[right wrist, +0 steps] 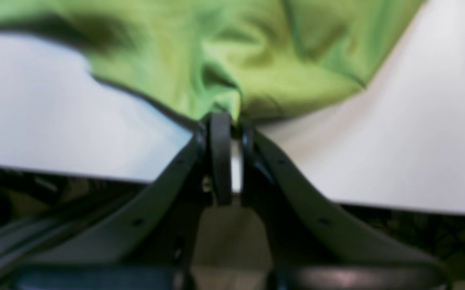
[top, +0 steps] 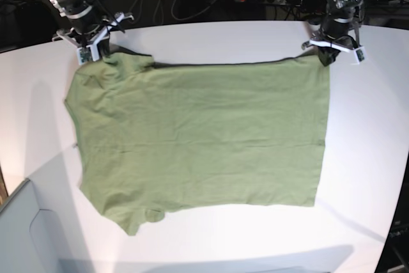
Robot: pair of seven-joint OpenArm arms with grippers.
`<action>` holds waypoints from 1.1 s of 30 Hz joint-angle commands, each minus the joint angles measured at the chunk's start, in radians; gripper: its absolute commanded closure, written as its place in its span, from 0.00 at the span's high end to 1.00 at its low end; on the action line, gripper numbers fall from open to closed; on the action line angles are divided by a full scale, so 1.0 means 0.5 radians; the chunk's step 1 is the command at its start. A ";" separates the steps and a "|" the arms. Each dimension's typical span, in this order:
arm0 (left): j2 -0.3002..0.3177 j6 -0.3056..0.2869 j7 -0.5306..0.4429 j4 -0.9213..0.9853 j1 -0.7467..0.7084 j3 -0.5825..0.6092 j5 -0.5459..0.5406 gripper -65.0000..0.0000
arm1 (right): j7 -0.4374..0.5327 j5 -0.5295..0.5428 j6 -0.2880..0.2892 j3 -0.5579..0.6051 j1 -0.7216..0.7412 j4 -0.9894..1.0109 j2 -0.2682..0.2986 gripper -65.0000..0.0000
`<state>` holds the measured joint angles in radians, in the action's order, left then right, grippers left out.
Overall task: Fold the T-shirt properly
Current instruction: 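Lift the shoulder edge with both grippers and pull it toward the hem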
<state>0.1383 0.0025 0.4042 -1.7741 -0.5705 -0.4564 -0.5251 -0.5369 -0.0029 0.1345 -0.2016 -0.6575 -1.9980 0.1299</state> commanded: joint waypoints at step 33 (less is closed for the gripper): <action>-0.054 -0.006 -0.015 -0.145 0.136 -0.190 0.005 0.00 | -0.260 -0.002 0.279 -0.240 0.436 -0.121 0.009 0.00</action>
<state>0.1024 -0.0002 0.4202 -1.8324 -0.5034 -0.5465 -0.5179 -0.6838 -0.0067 0.2615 -0.3176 -0.4389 -2.0407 0.1272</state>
